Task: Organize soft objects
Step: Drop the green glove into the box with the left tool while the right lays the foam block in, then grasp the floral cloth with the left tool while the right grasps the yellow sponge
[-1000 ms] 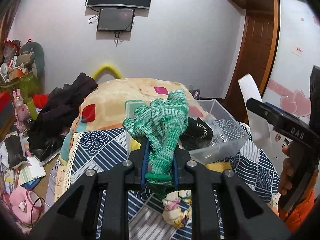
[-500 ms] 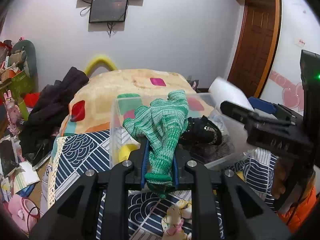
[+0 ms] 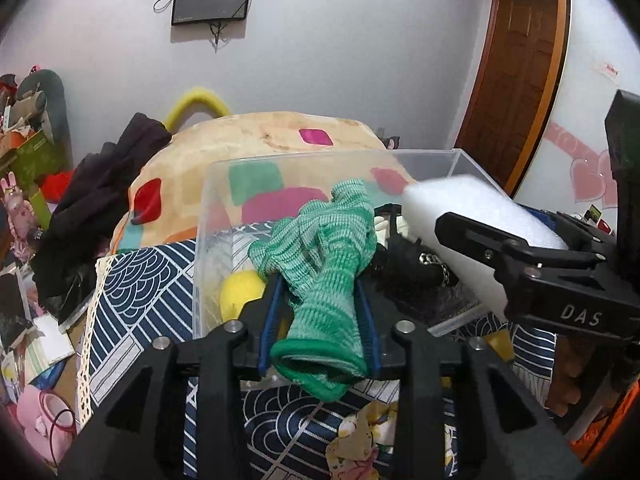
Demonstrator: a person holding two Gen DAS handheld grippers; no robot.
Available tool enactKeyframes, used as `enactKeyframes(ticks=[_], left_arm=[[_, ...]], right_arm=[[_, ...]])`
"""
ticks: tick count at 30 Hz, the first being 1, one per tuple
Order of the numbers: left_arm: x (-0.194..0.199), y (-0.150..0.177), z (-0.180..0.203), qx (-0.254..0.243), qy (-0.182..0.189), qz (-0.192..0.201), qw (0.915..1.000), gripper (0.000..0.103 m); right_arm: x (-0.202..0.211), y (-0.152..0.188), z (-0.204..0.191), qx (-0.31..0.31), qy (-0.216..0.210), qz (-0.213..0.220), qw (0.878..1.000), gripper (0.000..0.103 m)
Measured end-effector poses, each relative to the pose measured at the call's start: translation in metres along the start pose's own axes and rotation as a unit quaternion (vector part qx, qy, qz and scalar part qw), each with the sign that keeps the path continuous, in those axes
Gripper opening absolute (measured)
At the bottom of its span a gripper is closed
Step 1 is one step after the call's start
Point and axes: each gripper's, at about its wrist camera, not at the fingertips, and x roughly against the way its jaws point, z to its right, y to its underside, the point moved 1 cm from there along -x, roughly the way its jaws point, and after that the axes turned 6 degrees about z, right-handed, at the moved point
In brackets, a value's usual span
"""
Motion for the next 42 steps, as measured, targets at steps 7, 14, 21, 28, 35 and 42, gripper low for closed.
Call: enactKeyframes(ticks=[7,14,21,28,35,42], left_arm=[[0.027,-0.004,0.007,-0.008,0.002,0.027,0.9996,0.053],[0.064,-0.010,0.018,-0.021,-0.001,0.069,0.9974,0.072],[0.088,-0.007,0.018,-0.022,-0.013,0.092,0.9954,0.088],[0.091,0.020,0.010,-0.020,-0.023,0.066,0.9974,0.091],[0.062,0.059,0.001,-0.004,-0.018,-0.007,0.9998,0.091],[0.028,0.083,-0.002,0.012,0.001,-0.068,0.9976,0.087]], right_arm=[[0.010,0.000,-0.005,0.015,0.000,0.004,1.000,0.089],[0.036,0.004,0.000,-0.009,-0.019,0.025,0.999,0.090],[0.063,0.006,0.003,-0.018,-0.018,0.055,0.998,0.098],[0.071,0.019,0.004,-0.019,-0.013,0.054,0.998,0.099],[0.046,0.045,0.000,-0.028,-0.012,0.005,1.000,0.100],[0.024,0.061,-0.009,-0.033,-0.025,-0.040,0.998,0.099]])
